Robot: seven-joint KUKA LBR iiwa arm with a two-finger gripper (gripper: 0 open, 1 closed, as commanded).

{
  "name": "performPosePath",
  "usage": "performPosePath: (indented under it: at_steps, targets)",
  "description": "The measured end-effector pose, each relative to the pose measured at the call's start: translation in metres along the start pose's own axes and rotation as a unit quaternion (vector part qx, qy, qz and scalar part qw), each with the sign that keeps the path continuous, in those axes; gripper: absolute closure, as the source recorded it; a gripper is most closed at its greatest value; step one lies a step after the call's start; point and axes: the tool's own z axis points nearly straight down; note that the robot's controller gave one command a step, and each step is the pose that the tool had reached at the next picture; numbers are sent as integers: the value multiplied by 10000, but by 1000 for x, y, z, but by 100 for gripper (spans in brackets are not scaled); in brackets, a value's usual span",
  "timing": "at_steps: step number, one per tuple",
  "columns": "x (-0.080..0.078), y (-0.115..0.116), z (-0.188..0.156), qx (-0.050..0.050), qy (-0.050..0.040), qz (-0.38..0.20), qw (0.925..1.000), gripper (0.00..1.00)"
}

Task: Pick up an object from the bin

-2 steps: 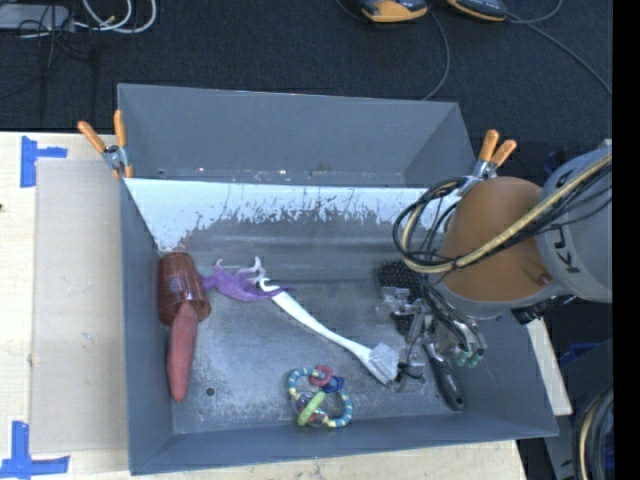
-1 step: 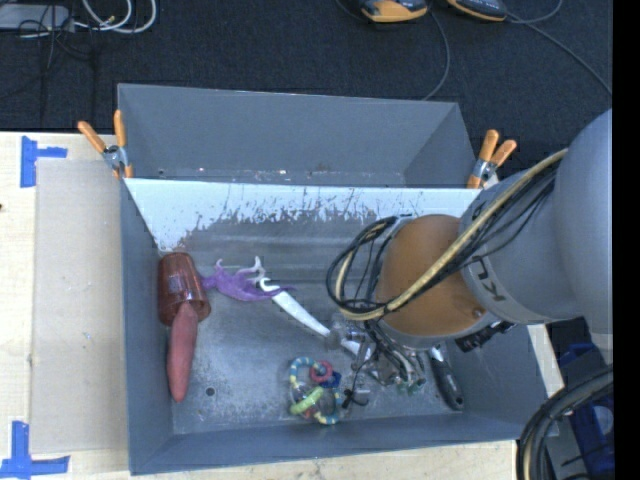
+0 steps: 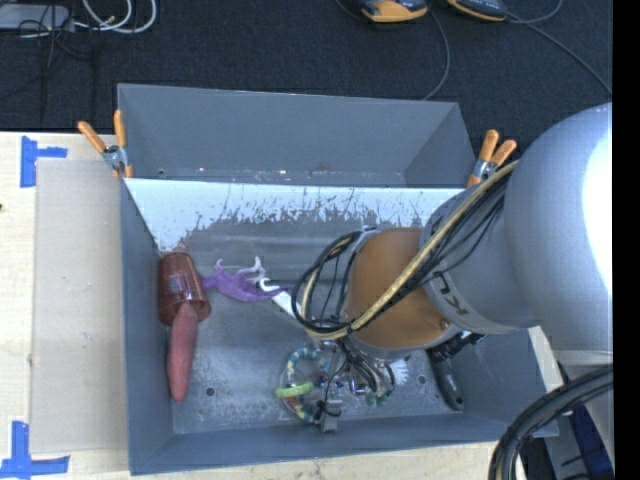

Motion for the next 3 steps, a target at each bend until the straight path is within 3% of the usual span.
performPosePath:
  at_steps: [1, 3]
  targets:
    - [17, -40, -14, 0, -42, 748, 9972, 100]
    - [18, -38, -14, 2, -38, 726, 9974, 100]
